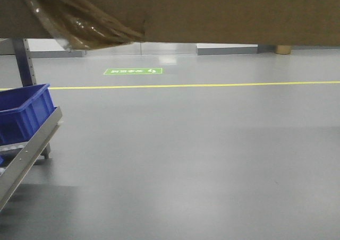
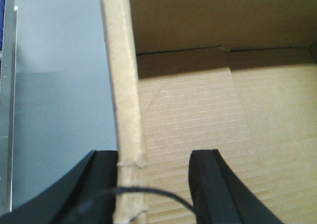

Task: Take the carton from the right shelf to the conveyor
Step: 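Hold the carton in both grippers while the base drives away from the shelf, then carry the carton over the red-framed conveyor belt with both grippers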

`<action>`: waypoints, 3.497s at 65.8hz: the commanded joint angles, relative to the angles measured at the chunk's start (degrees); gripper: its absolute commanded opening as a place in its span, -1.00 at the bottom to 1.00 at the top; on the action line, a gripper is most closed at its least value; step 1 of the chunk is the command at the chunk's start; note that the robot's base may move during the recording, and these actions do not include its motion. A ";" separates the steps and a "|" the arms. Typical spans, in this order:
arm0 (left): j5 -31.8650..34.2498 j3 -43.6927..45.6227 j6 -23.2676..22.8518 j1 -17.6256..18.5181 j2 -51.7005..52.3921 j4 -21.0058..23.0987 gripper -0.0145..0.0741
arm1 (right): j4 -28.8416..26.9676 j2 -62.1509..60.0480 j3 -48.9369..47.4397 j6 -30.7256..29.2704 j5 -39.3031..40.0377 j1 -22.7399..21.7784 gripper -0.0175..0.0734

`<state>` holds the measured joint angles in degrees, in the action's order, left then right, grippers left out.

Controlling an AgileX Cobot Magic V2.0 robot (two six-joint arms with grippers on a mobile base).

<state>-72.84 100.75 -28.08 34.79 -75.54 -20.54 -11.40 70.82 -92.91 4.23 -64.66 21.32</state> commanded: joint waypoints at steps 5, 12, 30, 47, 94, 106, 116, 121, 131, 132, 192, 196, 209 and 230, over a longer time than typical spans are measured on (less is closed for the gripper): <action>3.84 0.35 1.90 0.92 0.44 3.41 -0.71 | -2.71 -0.20 -0.34 -0.64 3.90 0.02 -0.76; 3.84 0.35 1.90 0.92 0.44 3.41 -0.71 | -2.71 -0.20 -0.34 -0.64 3.90 0.02 -0.76; 3.84 0.35 1.90 0.92 0.44 3.41 -0.71 | -2.71 -0.20 -0.34 -0.64 3.90 0.02 -0.76; 3.84 0.35 1.90 0.92 0.44 3.29 -0.71 | -2.71 -0.20 -0.34 -0.64 3.90 0.02 -0.76; 3.84 0.35 1.90 0.92 0.44 3.29 -0.71 | -2.71 -0.20 -0.34 -0.64 3.90 0.02 -0.76; 3.84 0.35 1.90 0.92 0.44 3.29 -0.71 | -2.71 -0.20 -0.34 -0.64 3.90 0.02 -0.76; 3.84 0.35 1.90 0.92 0.44 3.29 -0.71 | -2.71 -0.20 -0.34 -0.64 3.90 0.02 -0.76; 3.84 0.35 1.90 0.92 0.44 3.29 -0.71 | -2.71 -0.20 -0.34 -0.64 3.90 0.02 -0.76; 3.84 0.35 1.90 0.92 0.44 2.86 -0.71 | -2.71 -0.20 -0.34 -0.64 3.90 0.02 -0.76; 3.84 0.35 1.90 0.92 0.44 2.76 -0.71 | -2.71 -0.20 -0.34 -0.64 3.90 0.02 -0.76; 3.84 0.35 1.90 0.92 0.44 2.50 -0.71 | -2.71 -0.20 -0.34 -0.64 7.21 0.02 -0.76; 3.84 0.35 1.90 0.92 0.44 1.67 -0.71 | -2.71 -0.20 -0.34 -0.64 7.36 0.02 -0.76; 3.84 0.35 1.90 0.92 0.44 -1.75 -0.71 | -2.71 -0.20 -0.34 -0.64 7.36 0.02 -0.76; 3.84 0.35 1.90 0.92 0.44 -5.70 -0.71 | -2.71 -0.20 -0.34 -0.64 7.36 0.02 -0.76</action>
<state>-71.63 100.75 -28.08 34.92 -75.62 -26.17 -11.88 71.08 -92.91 4.02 -60.63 21.32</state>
